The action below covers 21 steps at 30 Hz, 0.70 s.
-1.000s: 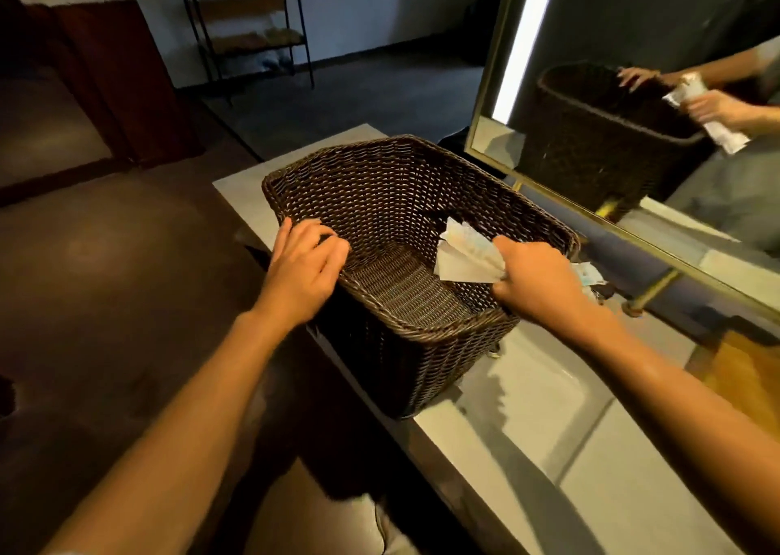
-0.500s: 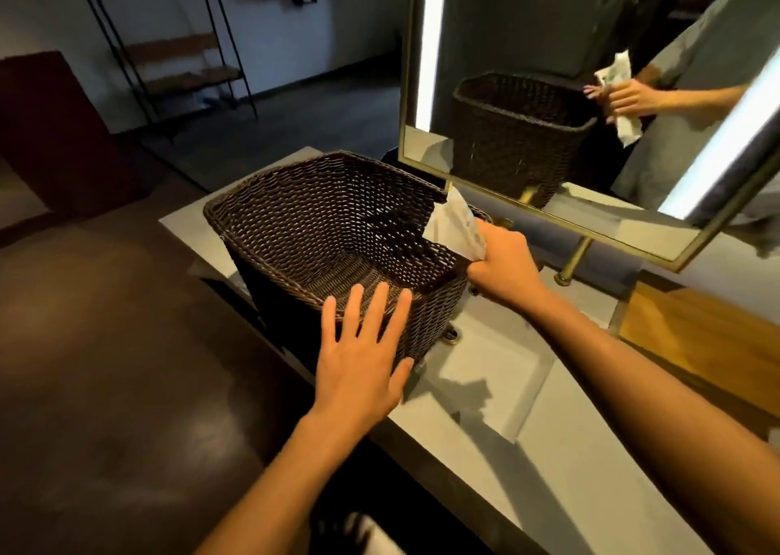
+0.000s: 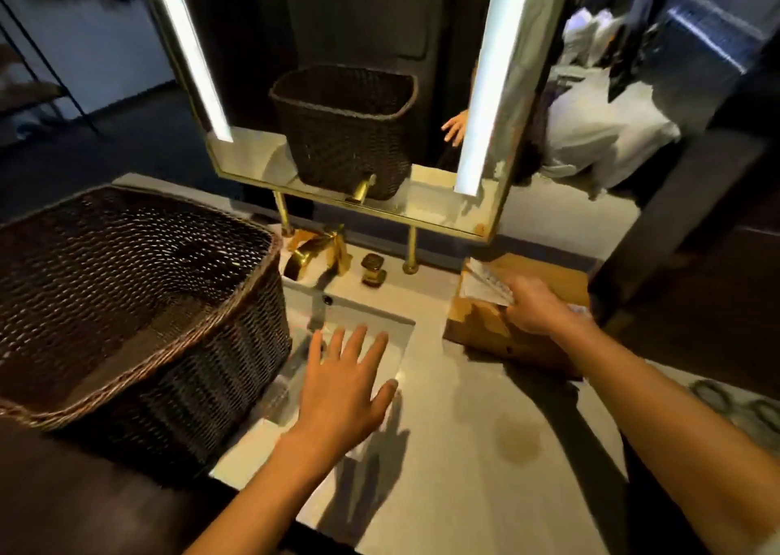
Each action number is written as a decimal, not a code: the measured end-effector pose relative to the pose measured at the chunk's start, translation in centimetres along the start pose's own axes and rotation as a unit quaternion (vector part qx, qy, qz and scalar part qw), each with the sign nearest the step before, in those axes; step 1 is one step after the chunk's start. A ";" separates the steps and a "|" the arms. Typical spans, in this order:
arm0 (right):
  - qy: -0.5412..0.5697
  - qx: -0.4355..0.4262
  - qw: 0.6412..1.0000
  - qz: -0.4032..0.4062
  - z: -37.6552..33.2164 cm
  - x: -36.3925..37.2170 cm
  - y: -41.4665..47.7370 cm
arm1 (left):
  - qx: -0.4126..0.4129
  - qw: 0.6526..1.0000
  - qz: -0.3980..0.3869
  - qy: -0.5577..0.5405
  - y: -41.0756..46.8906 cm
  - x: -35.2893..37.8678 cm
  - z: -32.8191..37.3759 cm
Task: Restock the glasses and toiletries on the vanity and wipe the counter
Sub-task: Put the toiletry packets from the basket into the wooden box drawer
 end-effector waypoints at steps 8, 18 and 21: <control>-0.031 0.035 0.999 0.025 6.6 2.6 7.4 | 0.008 0.959 -0.135 -0.250 13.4 7.1 10.4; 0.030 -0.013 0.991 0.132 9.2 6.8 9.7 | -0.175 0.774 -0.102 -0.600 20.7 15.1 14.8; 0.039 -0.034 0.984 0.170 9.4 7.2 10.0 | -0.216 0.696 -0.085 -0.680 20.8 14.9 16.0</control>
Point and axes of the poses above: each hand's wrist, its own y-axis towards the middle knuckle, its own x-axis out of the palm, z = x × y, the point moved 4 cm from there along y, towards the middle knuckle, and after that the axes turned 14 degrees about x, right-handed, at the moved point
